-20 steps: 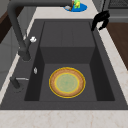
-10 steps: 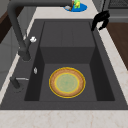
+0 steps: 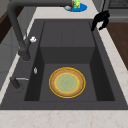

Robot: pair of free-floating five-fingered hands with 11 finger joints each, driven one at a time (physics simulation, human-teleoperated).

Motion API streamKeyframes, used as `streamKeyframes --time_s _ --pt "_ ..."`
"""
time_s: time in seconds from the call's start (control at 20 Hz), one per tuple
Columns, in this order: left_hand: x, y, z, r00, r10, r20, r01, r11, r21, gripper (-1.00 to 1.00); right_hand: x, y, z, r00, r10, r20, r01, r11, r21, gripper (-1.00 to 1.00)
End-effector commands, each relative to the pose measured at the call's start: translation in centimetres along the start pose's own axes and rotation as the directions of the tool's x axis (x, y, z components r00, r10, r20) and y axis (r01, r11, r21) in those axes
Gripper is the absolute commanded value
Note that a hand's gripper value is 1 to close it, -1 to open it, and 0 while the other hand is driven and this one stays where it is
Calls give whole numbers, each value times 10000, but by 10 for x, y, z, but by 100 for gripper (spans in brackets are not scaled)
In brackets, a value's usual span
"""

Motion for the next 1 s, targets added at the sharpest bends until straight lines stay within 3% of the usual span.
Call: streamKeyframes --time_s 0.0,0.2,0.7,0.95 --pt "2 22 2 10000 -46 -2 46 10000 -3 -100 0 0 0 10000 0 0 0 10000 0 0" --pt "5 18 5 9978 657 94 -658 9978 43 -100 0 0 0 10000 0 0 0 10000 0 0" --pt "18 13 6 9927 1182 237 -1181 9930 -53 -100 0 0 0 10000 0 0 0 10000 0 0" --pt "39 20 4 9956 923 175 -923 9957 14 -100 0 0 0 10000 0 0 0 10000 0 0"
